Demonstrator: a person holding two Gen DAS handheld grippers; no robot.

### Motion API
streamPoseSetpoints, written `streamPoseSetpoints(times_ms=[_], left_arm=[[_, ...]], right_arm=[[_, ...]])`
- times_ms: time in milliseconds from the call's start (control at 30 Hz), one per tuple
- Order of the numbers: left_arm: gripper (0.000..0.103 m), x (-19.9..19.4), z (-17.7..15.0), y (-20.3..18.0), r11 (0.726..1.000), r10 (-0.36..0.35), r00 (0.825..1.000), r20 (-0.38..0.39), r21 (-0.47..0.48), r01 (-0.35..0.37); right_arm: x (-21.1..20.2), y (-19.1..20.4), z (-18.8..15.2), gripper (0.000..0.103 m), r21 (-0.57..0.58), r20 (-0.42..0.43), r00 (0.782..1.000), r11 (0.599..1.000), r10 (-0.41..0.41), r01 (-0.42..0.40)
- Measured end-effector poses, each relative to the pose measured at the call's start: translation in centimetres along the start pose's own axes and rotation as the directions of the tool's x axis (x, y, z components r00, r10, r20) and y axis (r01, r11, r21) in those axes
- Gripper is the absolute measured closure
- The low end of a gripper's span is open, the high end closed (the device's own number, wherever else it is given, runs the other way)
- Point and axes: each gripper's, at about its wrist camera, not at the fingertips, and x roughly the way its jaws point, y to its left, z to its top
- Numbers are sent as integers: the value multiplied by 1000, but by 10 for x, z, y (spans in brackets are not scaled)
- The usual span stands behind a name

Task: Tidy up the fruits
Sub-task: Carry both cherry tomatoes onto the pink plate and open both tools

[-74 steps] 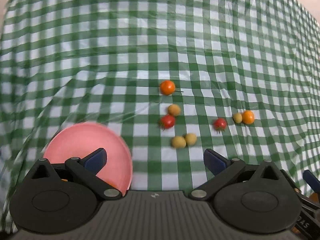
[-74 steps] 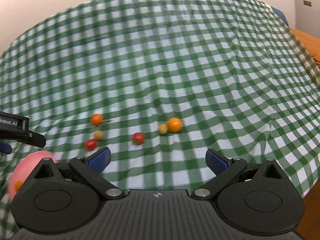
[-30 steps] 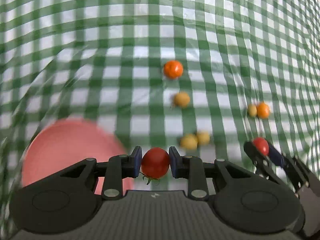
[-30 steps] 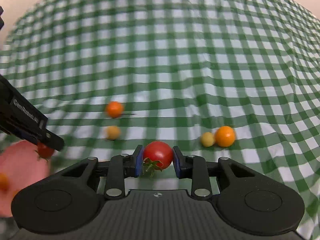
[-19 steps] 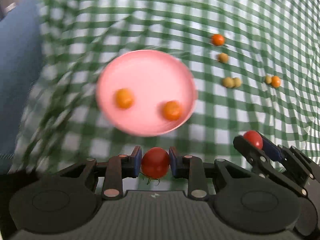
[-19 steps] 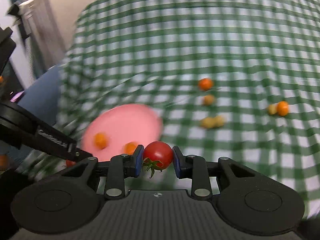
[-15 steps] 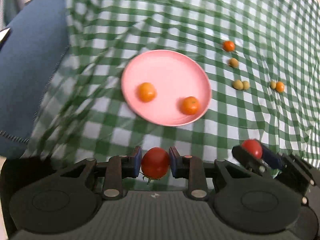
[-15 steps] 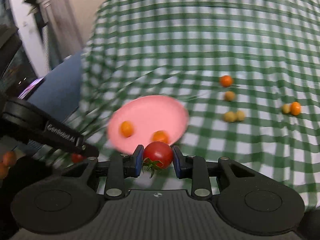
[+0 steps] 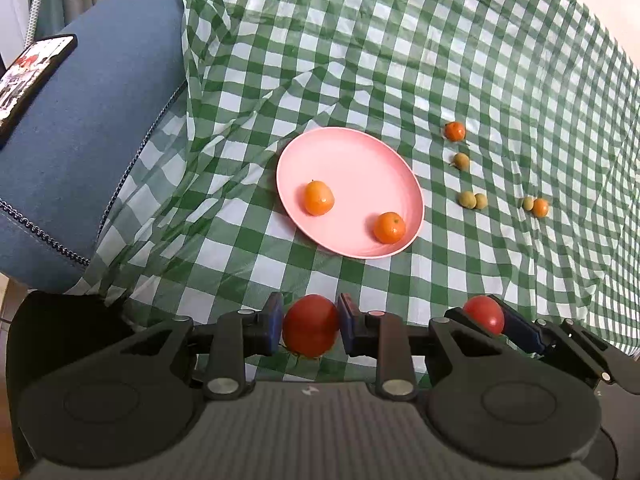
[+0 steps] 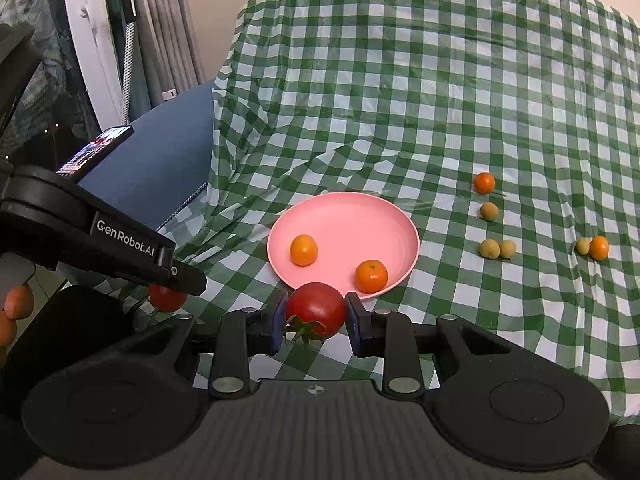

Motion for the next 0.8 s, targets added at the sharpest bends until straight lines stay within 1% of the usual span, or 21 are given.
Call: streamPoseSetpoints(times_ms=[200, 533, 633, 800], left_arm=[[71, 2, 1, 2, 1000, -9, 1000, -2, -12, 9], [71, 12, 4, 0, 1000, 4, 1000, -20, -16, -5], [71, 17, 8, -1, 1000, 5, 1000, -25, -20, -6], [71, 26, 24, -5, 1000, 9, 1000, -9, -23, -9]], right_arm=[[-2, 1, 1, 71, -8, 6, 1000, 1000, -6, 6], [7, -8, 0, 71, 7, -12, 1000, 1000, -10, 11], [13, -10, 0, 71, 8, -19, 1000, 1000, -16, 16], [25, -16, 6, 71, 15, -28, 999, 999, -32, 32]])
